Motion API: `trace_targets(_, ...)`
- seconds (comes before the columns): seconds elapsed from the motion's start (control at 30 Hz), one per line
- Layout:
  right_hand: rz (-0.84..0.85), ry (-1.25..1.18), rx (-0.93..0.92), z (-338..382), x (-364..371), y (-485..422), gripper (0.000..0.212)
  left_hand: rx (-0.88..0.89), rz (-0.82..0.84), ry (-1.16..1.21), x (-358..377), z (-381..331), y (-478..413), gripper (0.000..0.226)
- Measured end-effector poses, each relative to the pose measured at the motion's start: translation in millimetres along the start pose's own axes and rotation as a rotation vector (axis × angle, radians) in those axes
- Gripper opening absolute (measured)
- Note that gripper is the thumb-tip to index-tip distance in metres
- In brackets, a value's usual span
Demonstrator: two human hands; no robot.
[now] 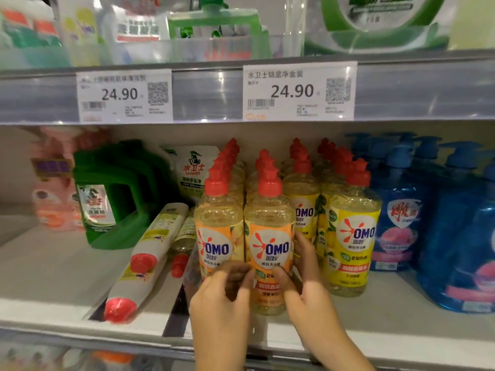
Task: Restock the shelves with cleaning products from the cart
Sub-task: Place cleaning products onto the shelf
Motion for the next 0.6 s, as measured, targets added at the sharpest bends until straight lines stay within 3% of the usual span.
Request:
trace_targets(0.2, 0.041, -0.093, 0.012, 3.0, 1.2, 1.2, 0.053, -0.013, 0.042, 0.083, 0.8, 5.0, 1.1, 0.029)
trace_targets(0.3, -0.028, -0.152, 0.017, 5.7, -10.4, 9.9, 0.052, -0.034, 0.067, 0.207, -5.1, 7.0, 4.7, 0.026)
trace_targets(0.6, -0.022, -0.010, -0.100, 56.4, -42.4, 46.6, 0.040, -0.054, 0.172, 0.405, -19.6, -20.1, 36.9, 0.010)
Point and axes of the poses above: each hand's wrist, its own y-axis away from the middle knuckle, its own x-axis out of the palm, z = x × y, the point moved 10 cm from there along -y, towards the middle knuckle, and after that the axes turned 2 degrees about z, right-handed, at the moved point
